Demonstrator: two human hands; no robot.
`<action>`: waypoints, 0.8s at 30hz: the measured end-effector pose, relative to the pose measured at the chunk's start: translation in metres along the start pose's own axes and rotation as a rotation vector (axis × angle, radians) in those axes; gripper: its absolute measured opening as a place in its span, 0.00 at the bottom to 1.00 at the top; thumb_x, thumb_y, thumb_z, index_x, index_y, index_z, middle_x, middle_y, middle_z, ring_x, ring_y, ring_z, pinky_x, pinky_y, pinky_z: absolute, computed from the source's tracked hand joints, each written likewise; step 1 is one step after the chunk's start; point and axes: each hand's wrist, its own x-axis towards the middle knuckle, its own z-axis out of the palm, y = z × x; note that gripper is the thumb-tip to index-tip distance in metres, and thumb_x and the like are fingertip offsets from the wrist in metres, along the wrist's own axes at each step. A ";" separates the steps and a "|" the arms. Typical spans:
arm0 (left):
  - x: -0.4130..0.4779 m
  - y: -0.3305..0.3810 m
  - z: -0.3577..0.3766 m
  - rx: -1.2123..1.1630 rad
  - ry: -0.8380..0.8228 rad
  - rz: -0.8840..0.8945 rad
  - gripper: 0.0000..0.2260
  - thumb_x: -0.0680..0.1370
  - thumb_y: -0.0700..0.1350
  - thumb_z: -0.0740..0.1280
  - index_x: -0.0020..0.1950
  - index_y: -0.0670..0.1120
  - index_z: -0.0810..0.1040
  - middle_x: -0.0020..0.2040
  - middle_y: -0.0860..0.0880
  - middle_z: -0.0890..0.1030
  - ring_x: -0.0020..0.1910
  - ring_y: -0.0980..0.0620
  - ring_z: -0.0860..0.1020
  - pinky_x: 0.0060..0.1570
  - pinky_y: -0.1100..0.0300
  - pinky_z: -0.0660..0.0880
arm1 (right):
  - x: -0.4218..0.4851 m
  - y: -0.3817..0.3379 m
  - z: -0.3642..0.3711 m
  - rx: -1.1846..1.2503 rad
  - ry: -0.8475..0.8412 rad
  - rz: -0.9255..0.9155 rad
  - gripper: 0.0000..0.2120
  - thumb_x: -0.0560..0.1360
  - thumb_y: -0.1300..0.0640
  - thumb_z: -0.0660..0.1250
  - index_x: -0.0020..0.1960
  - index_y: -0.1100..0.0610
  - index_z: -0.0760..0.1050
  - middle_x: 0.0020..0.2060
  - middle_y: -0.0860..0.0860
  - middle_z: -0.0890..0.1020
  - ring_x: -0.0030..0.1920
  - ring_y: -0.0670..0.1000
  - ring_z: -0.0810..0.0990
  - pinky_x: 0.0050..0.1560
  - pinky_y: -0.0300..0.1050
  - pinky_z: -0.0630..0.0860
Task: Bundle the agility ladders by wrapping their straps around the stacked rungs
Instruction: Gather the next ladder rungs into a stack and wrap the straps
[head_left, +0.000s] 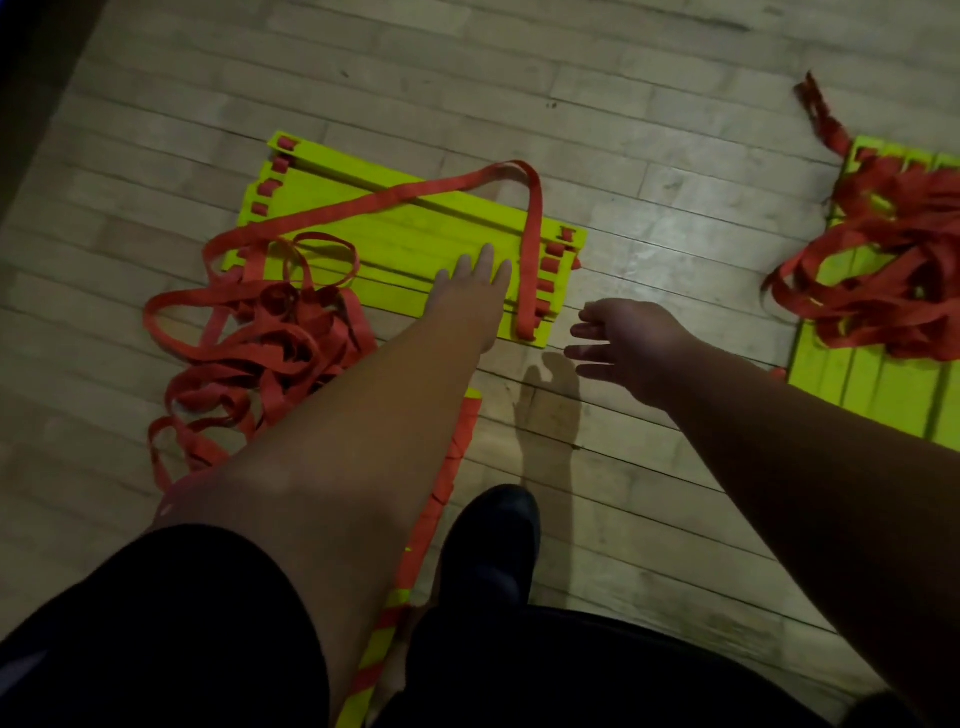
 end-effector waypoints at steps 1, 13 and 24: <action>0.001 0.005 0.000 -0.013 -0.009 -0.016 0.51 0.80 0.41 0.74 0.89 0.48 0.39 0.88 0.43 0.37 0.87 0.35 0.47 0.80 0.38 0.62 | 0.000 -0.001 -0.003 -0.001 0.001 -0.002 0.14 0.86 0.54 0.64 0.68 0.60 0.77 0.61 0.55 0.84 0.55 0.58 0.88 0.59 0.58 0.84; -0.046 0.069 -0.001 0.147 -0.031 0.224 0.38 0.87 0.42 0.63 0.89 0.49 0.42 0.89 0.46 0.41 0.83 0.23 0.52 0.73 0.40 0.73 | 0.004 0.016 -0.030 0.041 0.050 0.016 0.07 0.84 0.56 0.65 0.57 0.58 0.79 0.53 0.55 0.83 0.47 0.56 0.86 0.47 0.52 0.82; -0.096 0.151 0.047 0.138 -0.194 0.722 0.31 0.89 0.46 0.59 0.89 0.59 0.49 0.89 0.50 0.48 0.81 0.17 0.48 0.77 0.21 0.55 | 0.013 0.024 -0.070 -0.399 0.354 -0.031 0.09 0.77 0.54 0.68 0.54 0.57 0.81 0.54 0.57 0.83 0.52 0.60 0.83 0.59 0.55 0.82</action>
